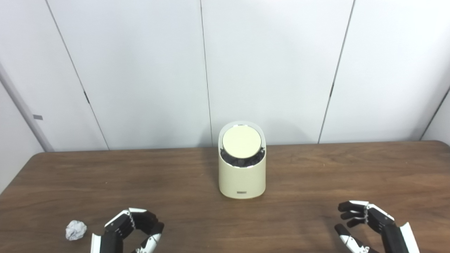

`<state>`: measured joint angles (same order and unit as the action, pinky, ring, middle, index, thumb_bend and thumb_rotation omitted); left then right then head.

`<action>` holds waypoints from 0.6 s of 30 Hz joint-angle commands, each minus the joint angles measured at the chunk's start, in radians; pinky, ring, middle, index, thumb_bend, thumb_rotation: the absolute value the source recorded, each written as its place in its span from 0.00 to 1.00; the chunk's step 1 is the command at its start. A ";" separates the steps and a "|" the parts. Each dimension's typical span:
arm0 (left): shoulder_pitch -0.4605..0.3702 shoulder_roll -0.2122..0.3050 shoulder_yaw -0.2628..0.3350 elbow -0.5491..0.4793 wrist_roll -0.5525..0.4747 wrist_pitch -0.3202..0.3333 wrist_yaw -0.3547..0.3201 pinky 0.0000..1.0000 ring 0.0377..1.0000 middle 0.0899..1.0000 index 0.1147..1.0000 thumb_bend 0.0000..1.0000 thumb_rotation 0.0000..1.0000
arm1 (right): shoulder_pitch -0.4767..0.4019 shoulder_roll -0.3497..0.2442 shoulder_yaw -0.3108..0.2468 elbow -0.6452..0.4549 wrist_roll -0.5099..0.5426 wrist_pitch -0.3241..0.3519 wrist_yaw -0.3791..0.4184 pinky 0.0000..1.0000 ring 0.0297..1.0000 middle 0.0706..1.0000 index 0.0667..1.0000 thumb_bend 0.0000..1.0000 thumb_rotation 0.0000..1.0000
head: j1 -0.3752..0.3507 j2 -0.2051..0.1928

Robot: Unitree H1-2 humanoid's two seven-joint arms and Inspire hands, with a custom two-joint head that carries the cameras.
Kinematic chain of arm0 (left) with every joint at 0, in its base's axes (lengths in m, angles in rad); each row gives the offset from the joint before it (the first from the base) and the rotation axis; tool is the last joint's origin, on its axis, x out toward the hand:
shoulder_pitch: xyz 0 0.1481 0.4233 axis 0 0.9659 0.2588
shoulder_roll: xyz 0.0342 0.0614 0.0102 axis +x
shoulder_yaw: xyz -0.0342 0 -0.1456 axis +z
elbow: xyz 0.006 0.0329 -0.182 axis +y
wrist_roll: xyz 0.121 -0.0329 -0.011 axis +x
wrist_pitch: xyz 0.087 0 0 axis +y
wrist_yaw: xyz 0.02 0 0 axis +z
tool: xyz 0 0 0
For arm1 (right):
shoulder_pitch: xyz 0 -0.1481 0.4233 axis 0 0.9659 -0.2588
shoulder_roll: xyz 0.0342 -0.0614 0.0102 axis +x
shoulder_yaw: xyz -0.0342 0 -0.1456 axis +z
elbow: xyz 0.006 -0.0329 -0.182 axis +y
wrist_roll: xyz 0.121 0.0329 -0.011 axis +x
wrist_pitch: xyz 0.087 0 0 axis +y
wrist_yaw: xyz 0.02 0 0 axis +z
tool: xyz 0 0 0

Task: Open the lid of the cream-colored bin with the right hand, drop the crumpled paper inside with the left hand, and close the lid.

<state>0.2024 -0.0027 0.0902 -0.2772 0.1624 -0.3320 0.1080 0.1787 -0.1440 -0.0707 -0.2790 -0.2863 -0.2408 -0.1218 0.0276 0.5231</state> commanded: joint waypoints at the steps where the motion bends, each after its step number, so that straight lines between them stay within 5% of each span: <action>1: 0.036 0.005 0.000 -0.017 0.009 -0.025 0.003 0.39 0.43 0.44 0.42 0.48 0.06 | 0.002 0.015 -0.002 -0.040 -0.002 -0.018 -0.007 0.48 0.57 0.59 0.58 0.20 0.22 | 0.000 -0.001; 18: 0.034 0.007 0.002 -0.004 0.004 -0.035 0.003 0.39 0.44 0.44 0.42 0.48 0.06 | 0.001 0.014 -0.002 -0.038 0.001 -0.018 -0.005 0.48 0.57 0.59 0.58 0.20 0.21 | -0.003 -0.001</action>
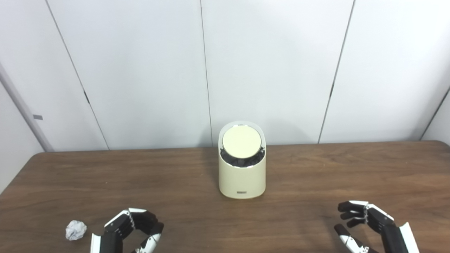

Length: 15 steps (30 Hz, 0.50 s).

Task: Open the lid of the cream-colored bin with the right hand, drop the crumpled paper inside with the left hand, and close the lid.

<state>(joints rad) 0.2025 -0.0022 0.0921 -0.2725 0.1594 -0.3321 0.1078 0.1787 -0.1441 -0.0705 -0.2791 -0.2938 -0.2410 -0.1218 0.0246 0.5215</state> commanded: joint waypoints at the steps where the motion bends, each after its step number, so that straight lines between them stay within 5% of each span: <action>1: 0.033 0.005 0.000 -0.009 0.009 -0.035 0.004 0.39 0.44 0.44 0.42 0.48 0.06 | 0.000 0.014 -0.003 -0.038 0.005 -0.017 -0.005 0.48 0.57 0.59 0.58 0.20 0.21 | 0.001 0.000; 11: 0.024 -0.001 -0.006 0.001 0.008 -0.033 0.006 0.40 0.44 0.44 0.42 0.48 0.06 | -0.012 0.009 -0.005 -0.013 0.017 -0.030 -0.009 0.48 0.57 0.59 0.58 0.20 0.18 | 0.006 -0.010; 15: 0.009 -0.003 -0.005 0.020 0.015 -0.042 0.012 0.39 0.43 0.44 0.42 0.48 0.06 | -0.028 0.005 -0.004 -0.014 -0.041 -0.001 -0.011 0.52 0.63 0.64 0.62 0.22 0.28 | 0.003 -0.017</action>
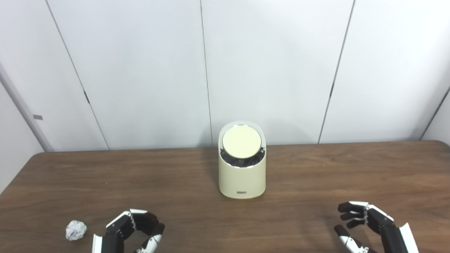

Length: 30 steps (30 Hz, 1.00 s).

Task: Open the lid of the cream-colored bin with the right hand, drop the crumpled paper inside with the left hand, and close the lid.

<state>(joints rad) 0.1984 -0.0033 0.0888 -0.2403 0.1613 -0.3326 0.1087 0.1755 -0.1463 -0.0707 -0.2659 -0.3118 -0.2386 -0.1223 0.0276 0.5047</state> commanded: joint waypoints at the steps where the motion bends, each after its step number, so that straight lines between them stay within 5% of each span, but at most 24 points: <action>1: 0.011 -0.003 -0.002 -0.010 0.017 -0.042 0.013 0.39 0.43 0.44 0.42 0.48 0.06 | -0.028 0.007 -0.003 -0.029 -0.035 0.005 -0.009 0.55 0.66 0.66 0.65 0.24 0.33 | 0.000 0.000; 7: -0.003 -0.004 -0.003 0.001 0.027 -0.042 0.018 0.39 0.43 0.43 0.42 0.48 0.06 | -0.107 0.000 0.007 -0.096 -0.059 0.137 0.041 0.64 0.75 0.76 0.75 0.47 0.56 | 0.005 -0.004; 16: -0.020 -0.003 -0.004 0.029 0.058 -0.049 0.030 0.38 0.42 0.43 0.42 0.48 0.06 | -0.296 -0.001 0.032 -0.136 -0.079 0.363 0.116 0.79 0.85 0.86 0.86 0.88 0.63 | -0.002 -0.016; 30: -0.033 -0.013 -0.013 0.035 0.079 -0.039 0.038 0.39 0.43 0.43 0.42 0.48 0.06 | -0.523 -0.036 0.077 -0.067 -0.135 0.466 0.142 0.82 0.88 0.90 0.91 0.97 0.66 | -0.001 -0.028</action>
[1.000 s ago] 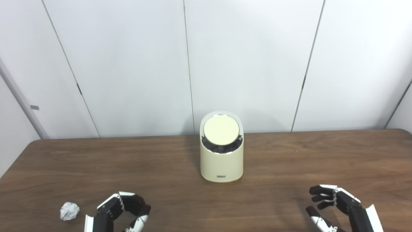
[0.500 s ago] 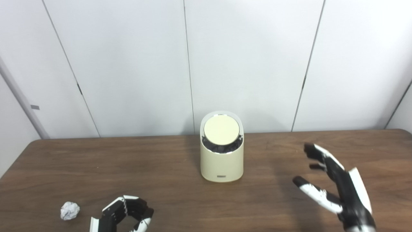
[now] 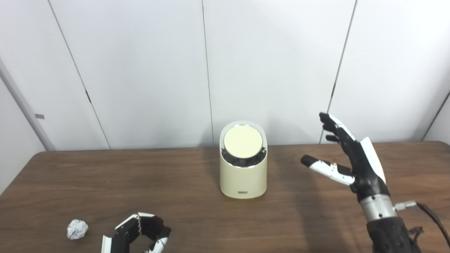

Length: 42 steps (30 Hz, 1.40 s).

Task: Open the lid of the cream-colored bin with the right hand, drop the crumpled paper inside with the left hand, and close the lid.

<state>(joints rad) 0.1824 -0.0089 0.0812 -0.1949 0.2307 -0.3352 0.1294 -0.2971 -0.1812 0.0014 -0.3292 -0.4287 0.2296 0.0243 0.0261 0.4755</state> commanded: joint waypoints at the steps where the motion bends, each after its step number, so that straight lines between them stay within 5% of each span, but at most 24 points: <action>1: -0.017 -0.008 -0.005 -0.010 0.015 -0.036 0.019 0.39 0.43 0.43 0.42 0.48 0.06 | -0.066 -0.001 0.014 0.004 -0.039 0.006 -0.009 0.79 0.87 0.89 0.89 0.95 0.67 | 0.001 0.002; 15: -0.014 -0.018 -0.024 -0.013 0.035 -0.035 0.037 0.38 0.43 0.43 0.42 0.48 0.06 | -0.273 0.083 0.121 0.105 -0.141 0.103 -0.014 0.71 0.84 0.88 0.90 0.90 0.44 | 0.015 0.001; 26: -0.012 -0.023 -0.032 -0.018 0.061 -0.031 0.047 0.38 0.42 0.43 0.42 0.48 0.06 | -0.348 0.119 0.203 0.200 -0.268 0.152 -0.027 0.60 0.79 0.87 0.87 0.99 0.43 | 0.022 0.003; 42: -0.001 -0.027 -0.035 -0.032 0.067 -0.025 0.048 0.39 0.43 0.43 0.42 0.48 0.06 | -0.371 0.100 0.248 0.343 -0.305 0.112 -0.068 0.70 0.84 0.87 0.89 0.98 0.33 | 0.024 0.012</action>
<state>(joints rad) 0.1838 -0.0300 0.0504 -0.1967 0.3007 -0.3347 0.1649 -0.6076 -0.0813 0.2469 0.0307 -0.7186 0.3827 -0.0143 0.0491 0.4863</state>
